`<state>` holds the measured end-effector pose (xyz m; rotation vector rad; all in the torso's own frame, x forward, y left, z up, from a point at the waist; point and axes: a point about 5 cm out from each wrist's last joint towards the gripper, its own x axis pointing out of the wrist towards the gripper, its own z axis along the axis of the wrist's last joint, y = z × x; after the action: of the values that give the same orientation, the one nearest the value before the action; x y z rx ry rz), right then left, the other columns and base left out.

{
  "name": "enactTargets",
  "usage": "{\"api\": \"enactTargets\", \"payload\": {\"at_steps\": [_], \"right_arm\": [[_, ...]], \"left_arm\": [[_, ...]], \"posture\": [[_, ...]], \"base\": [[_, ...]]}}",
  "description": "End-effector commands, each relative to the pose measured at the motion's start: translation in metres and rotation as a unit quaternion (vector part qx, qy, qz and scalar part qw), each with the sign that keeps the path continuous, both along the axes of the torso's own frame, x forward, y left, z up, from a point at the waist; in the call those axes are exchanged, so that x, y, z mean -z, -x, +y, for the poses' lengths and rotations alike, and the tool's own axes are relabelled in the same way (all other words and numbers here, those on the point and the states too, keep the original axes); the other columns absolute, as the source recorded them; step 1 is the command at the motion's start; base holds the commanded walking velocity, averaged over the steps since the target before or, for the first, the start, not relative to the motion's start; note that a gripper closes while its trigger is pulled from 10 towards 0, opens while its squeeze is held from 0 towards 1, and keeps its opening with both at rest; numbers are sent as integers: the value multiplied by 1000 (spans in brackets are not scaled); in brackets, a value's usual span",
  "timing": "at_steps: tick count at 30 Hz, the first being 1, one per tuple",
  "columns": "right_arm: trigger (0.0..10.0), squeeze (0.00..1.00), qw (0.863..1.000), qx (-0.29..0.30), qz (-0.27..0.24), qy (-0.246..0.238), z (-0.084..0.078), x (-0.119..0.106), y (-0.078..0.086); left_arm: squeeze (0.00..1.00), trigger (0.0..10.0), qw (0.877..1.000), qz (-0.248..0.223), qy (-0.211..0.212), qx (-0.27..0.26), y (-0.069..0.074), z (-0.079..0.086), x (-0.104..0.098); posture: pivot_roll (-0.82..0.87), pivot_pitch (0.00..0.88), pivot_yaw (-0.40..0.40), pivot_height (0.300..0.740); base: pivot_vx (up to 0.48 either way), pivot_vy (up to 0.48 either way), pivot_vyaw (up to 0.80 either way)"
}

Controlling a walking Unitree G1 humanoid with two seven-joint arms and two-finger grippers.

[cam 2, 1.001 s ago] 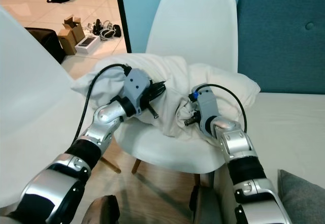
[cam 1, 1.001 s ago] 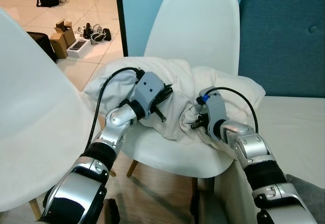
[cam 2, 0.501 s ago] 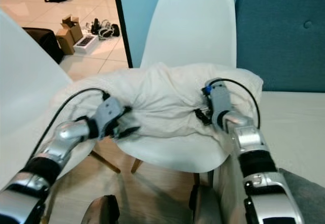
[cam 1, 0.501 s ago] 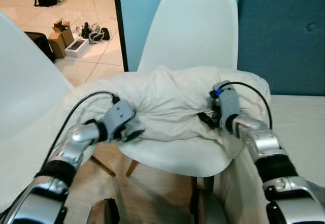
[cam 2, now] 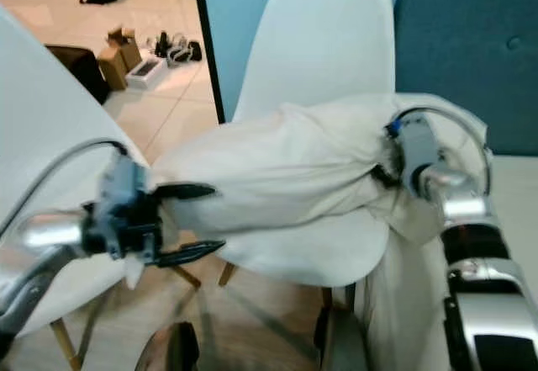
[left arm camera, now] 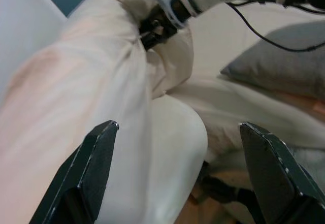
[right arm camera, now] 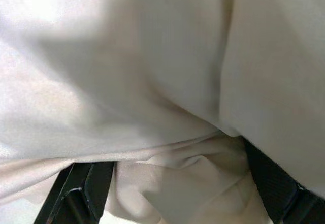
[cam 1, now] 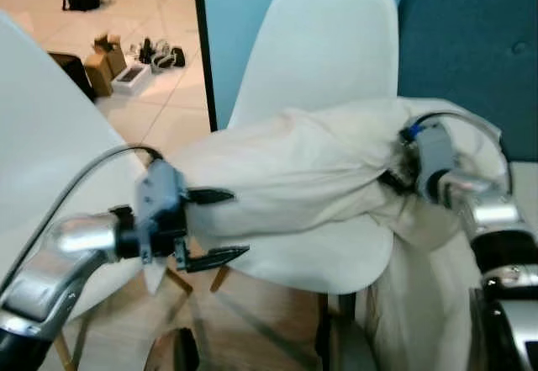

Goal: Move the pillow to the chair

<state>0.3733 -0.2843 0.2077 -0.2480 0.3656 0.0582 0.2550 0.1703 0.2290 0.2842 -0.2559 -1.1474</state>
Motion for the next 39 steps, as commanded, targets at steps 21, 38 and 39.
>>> {"api": "enactTargets", "payload": {"at_steps": [21, 38, 39], "right_arm": [[10000, 0, 989, -115, 87, -22, 24, 22, 5], [10000, 0, 985, -151, 78, 5, 22, 8, 13], [10000, 0, 984, -161, 77, 1, 23, 5, 13]], "left_arm": [[1000, 10000, 976, 83, 4, -203, -21, 1, 45], [0, 10000, 879, 163, -151, -421, -36, 77, 144], [0, 10000, 863, 158, -161, -452, -37, 88, 150]], "posture": [[8, 56, -55, 537], [-15, 40, -35, 537], [-16, 41, -36, 537]], "base": [[0, 0, 0], [0, 0, 0], [0, 0, 0]]}}
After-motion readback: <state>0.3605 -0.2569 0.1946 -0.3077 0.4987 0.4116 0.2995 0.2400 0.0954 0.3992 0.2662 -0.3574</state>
